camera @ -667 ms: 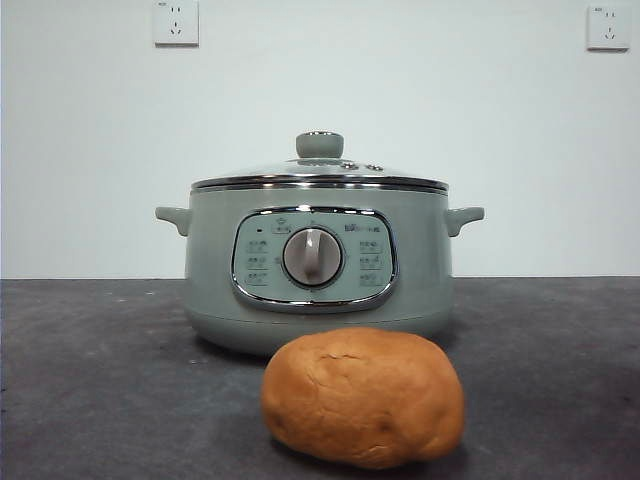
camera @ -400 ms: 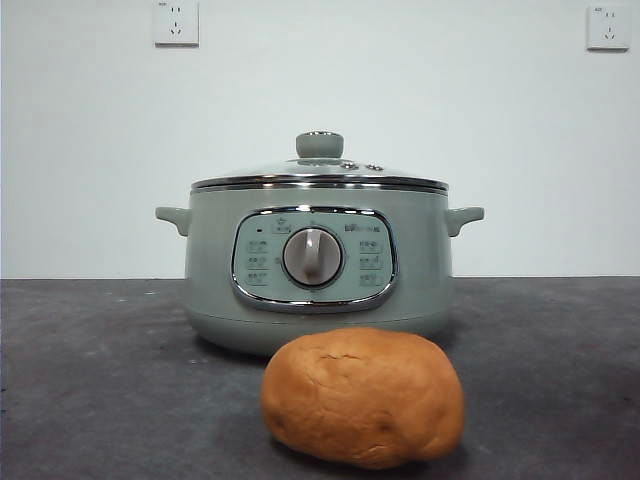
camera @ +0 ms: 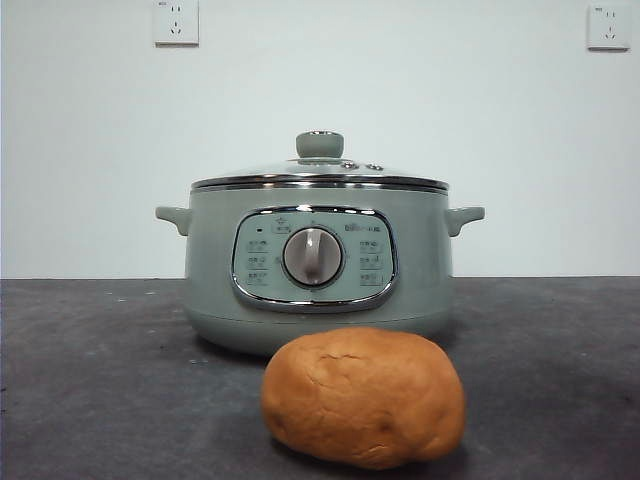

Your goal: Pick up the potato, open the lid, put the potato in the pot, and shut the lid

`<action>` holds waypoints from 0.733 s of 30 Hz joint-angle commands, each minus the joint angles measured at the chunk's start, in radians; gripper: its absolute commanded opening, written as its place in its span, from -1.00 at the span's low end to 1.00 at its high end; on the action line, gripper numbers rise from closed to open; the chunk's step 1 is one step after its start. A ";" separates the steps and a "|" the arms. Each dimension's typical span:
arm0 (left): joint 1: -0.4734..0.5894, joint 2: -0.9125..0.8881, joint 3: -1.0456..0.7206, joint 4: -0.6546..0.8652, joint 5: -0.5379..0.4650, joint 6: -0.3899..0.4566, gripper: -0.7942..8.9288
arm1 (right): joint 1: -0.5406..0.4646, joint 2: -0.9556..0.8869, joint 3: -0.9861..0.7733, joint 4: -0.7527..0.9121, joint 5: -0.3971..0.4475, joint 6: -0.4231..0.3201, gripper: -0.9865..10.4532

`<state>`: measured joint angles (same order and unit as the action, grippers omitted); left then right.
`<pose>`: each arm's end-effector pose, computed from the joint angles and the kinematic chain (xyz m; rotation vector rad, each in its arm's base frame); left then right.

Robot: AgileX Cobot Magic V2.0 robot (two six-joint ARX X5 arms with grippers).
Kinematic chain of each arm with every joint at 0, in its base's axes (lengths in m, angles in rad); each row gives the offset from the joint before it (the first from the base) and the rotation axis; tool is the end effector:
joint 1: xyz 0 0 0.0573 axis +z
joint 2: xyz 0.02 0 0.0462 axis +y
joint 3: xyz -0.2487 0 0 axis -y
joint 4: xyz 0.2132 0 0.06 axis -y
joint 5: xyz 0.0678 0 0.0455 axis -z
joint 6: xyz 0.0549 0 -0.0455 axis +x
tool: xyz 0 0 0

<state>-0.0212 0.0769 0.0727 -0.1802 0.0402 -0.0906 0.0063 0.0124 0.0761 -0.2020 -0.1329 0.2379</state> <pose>0.1060 -0.0045 0.1592 -0.0921 0.1871 -0.0528 0.1013 0.0079 0.1632 0.2459 0.1540 0.1219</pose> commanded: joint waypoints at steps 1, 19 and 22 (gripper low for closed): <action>0.003 0.014 0.061 0.011 0.054 -0.075 -0.84 | 0.000 0.007 0.048 0.013 -0.042 0.130 -0.83; 0.002 0.550 0.523 -0.300 0.506 -0.163 0.28 | 0.000 0.391 0.489 -0.321 -0.355 0.071 0.29; 0.002 0.660 0.619 -0.360 0.546 -0.140 0.28 | 0.001 0.501 0.584 -0.395 -0.413 -0.014 0.29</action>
<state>-0.0216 0.7189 0.6739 -0.5369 0.5732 -0.2512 0.0063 0.4847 0.6353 -0.5854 -0.5327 0.3031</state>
